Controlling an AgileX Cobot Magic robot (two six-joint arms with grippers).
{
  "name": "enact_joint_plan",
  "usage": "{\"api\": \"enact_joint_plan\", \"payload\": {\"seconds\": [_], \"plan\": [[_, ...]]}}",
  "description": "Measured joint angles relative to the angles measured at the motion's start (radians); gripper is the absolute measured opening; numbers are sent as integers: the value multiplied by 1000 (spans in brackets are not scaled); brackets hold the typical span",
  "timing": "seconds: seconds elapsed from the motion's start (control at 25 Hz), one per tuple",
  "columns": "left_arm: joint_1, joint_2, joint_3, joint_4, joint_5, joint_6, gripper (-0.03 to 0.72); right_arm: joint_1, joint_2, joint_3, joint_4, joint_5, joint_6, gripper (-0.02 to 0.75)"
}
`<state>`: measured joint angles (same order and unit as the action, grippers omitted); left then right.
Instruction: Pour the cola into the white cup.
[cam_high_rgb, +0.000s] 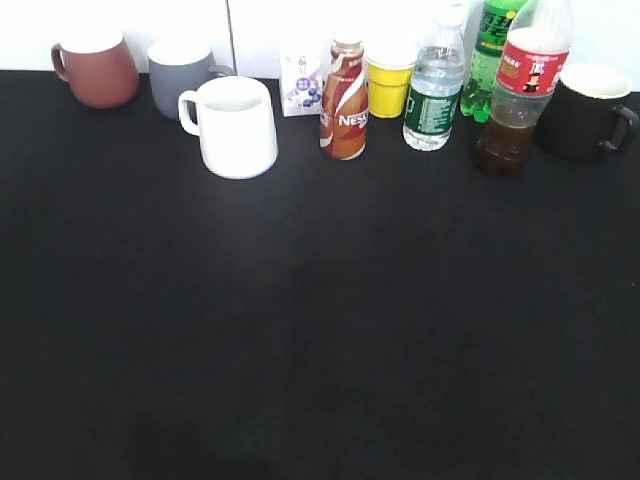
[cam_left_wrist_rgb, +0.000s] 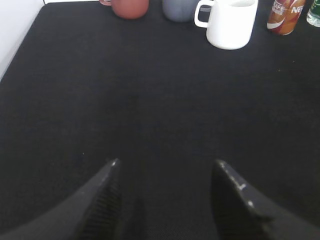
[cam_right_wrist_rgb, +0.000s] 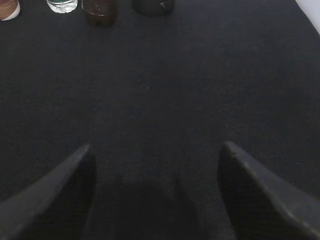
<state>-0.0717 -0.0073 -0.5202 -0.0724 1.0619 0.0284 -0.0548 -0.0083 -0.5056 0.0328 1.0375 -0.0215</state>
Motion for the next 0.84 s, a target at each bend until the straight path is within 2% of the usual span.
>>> {"api": "enact_joint_plan", "payload": {"seconds": [0.36,0.72,0.84], "plan": [[0,0,0,0,0,0,388,0,0,0,0,0,0,575],[0,0,0,0,0,0,253,0,0,0,0,0,0,575],[0,0,0,0,0,0,235,0,0,0,0,0,0,575]]}}
